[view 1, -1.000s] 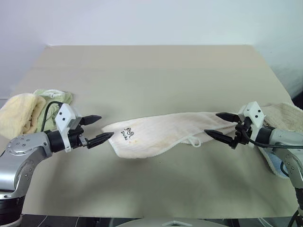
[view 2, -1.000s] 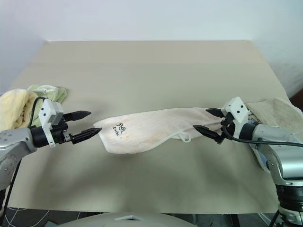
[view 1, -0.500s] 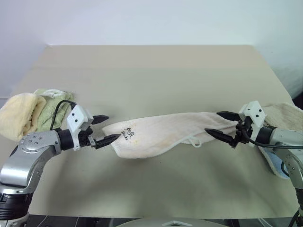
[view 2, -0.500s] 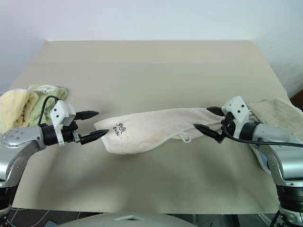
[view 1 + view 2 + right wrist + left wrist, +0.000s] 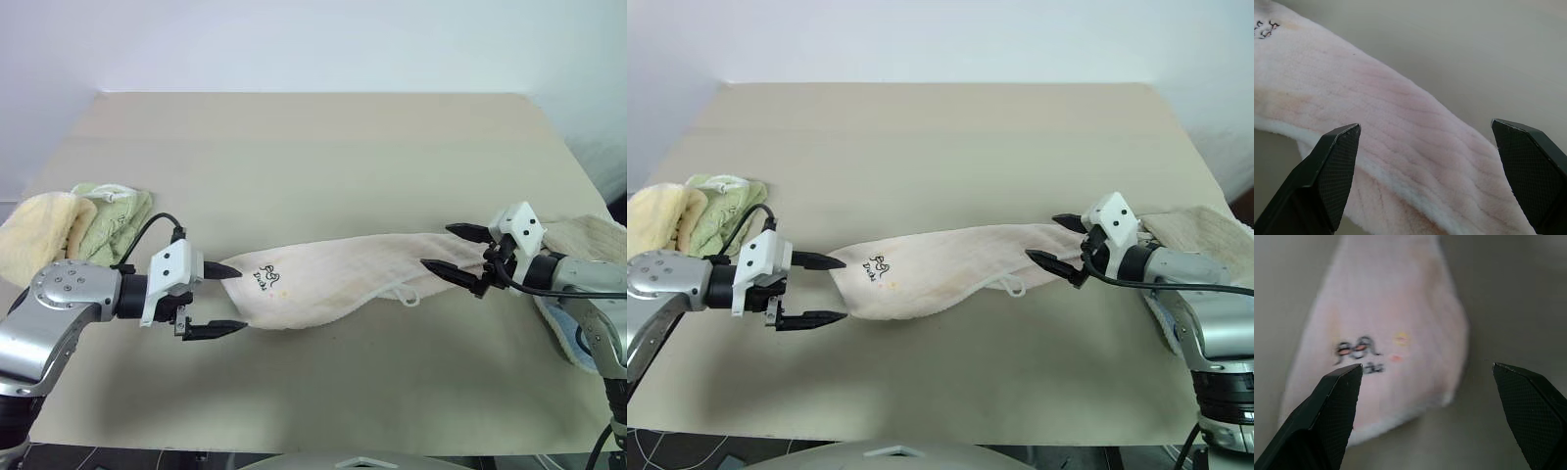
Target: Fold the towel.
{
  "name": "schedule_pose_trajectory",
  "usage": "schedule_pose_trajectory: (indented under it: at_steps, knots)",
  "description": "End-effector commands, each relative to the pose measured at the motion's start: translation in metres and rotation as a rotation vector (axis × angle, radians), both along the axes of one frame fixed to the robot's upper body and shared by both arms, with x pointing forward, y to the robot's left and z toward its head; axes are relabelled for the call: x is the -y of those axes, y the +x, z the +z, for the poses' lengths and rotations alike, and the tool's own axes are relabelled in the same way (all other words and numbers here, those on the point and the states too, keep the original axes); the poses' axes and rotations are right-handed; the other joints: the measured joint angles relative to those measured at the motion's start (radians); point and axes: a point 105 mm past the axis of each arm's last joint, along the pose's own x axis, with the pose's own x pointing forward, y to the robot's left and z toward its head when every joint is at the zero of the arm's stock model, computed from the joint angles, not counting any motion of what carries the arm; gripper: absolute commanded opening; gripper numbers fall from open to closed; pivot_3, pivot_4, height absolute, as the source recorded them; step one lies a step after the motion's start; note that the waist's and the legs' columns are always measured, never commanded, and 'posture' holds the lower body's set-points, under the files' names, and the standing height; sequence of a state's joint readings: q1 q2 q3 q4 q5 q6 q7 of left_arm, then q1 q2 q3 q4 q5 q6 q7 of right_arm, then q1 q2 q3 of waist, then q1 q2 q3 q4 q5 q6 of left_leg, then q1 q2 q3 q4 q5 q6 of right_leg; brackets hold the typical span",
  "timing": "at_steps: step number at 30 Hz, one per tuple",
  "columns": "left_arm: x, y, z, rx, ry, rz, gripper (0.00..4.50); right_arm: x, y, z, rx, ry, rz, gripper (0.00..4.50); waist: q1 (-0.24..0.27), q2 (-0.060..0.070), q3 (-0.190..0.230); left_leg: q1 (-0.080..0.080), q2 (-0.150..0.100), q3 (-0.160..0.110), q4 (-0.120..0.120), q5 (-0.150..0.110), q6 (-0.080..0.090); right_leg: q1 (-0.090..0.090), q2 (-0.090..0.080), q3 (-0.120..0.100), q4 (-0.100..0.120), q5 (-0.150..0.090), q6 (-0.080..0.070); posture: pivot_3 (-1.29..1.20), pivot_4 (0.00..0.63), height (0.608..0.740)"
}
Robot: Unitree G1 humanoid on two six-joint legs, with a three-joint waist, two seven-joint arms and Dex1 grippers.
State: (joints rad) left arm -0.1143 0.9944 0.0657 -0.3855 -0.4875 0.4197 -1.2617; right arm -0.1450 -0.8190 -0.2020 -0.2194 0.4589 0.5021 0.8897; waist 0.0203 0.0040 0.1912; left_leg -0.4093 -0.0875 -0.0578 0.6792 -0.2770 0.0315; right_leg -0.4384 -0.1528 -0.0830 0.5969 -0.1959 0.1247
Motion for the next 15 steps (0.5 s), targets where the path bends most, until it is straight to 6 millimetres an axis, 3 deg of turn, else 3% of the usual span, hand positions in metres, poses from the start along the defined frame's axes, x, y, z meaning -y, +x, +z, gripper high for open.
schedule_pose_trajectory:
  at_steps: [1, 5, 8, 11, 15]
  knots:
    - [0.011, -0.005, -0.006, 0.035, 0.086, -0.155, 4.46, -0.005, 0.0, 0.012, 0.06, 0.003, 0.011, 4.5, 0.001, 0.0, 0.0, 0.0, 0.0, 0.0, 0.0, 0.0, 0.0, 0.0, 0.0, 0.0, 0.0, 0.0, 0.0, 0.0, 0.15, 0.728]
    - [0.023, -0.001, -0.017, 0.058, 0.149, -0.267, 4.46, -0.005, -0.001, 0.015, 0.073, 0.004, 0.002, 4.5, 0.011, 0.0, 0.0, 0.0, 0.0, 0.001, 0.0, 0.0, 0.0, 0.0, 0.0, 0.0, 0.0, 0.0, 0.0, 0.0, 0.15, 0.728]
    - [0.025, 0.003, -0.038, 0.078, 0.252, -0.34, 4.46, -0.003, -0.002, 0.017, 0.085, 0.0, -0.013, 4.5, 0.02, 0.0, 0.0, 0.0, 0.0, 0.001, 0.0, 0.0, 0.0, 0.0, 0.001, 0.0, 0.0, 0.0, -0.001, 0.0, 0.15, 0.728]
    - [0.034, 0.014, -0.048, 0.071, 0.236, -0.325, 3.84, -0.005, -0.005, 0.019, 0.09, 0.003, -0.019, 4.5, 0.022, 0.0, 0.0, 0.0, 0.0, 0.001, 0.0, 0.0, 0.001, 0.0, 0.0, 0.0, 0.0, 0.0, -0.001, 0.0, 0.15, 0.728]
    - [0.037, 0.017, -0.053, 0.057, 0.208, -0.311, 2.48, -0.003, -0.01, 0.02, 0.087, 0.001, -0.032, 4.5, 0.021, 0.0, 0.0, 0.0, 0.0, 0.001, 0.0, 0.0, 0.002, 0.001, 0.0, 0.0, -0.001, 0.0, 0.0, 0.0, 0.15, 0.728]
